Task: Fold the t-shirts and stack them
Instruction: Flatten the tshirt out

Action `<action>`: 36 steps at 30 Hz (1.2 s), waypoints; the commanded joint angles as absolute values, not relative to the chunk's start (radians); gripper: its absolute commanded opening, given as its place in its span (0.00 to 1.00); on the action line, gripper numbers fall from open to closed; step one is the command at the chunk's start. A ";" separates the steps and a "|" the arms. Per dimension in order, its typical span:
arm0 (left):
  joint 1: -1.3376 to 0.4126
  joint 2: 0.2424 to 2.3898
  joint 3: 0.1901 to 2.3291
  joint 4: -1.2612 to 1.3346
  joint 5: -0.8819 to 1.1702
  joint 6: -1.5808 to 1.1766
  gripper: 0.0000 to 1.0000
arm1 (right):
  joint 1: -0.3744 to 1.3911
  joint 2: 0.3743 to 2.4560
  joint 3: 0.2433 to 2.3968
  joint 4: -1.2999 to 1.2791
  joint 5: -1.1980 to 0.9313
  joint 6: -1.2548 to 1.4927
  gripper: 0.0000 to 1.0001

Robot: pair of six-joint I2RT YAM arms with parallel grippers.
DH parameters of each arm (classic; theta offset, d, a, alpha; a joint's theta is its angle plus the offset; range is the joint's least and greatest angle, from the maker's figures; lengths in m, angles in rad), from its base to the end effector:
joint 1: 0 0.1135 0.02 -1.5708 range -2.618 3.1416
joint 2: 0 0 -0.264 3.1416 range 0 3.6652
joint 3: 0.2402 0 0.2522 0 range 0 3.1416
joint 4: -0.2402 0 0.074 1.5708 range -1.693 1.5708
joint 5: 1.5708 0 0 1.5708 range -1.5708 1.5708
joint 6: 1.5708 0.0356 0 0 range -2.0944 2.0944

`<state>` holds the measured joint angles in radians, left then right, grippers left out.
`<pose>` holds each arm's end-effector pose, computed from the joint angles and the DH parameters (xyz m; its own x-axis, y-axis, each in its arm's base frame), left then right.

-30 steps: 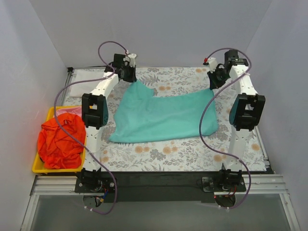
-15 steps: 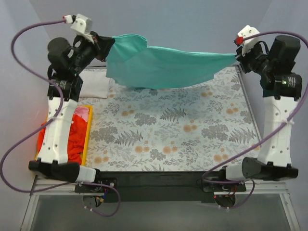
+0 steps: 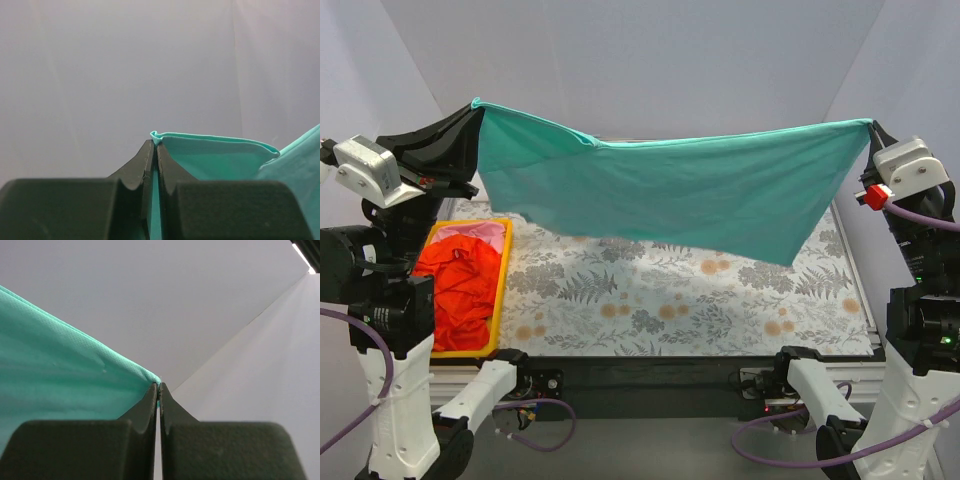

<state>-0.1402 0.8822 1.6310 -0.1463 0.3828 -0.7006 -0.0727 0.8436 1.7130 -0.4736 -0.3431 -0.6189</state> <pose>0.0764 -0.0242 0.5887 0.1490 -0.6250 -0.7663 0.6938 0.6182 -0.3693 0.0567 0.0079 0.5780 0.4531 -0.5808 -0.6763 0.0266 0.7671 -0.6409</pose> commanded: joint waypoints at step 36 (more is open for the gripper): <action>-0.137 1.899 1.396 0.075 0.402 -0.562 0.00 | -0.060 1.650 1.227 -0.083 -0.519 -0.790 0.01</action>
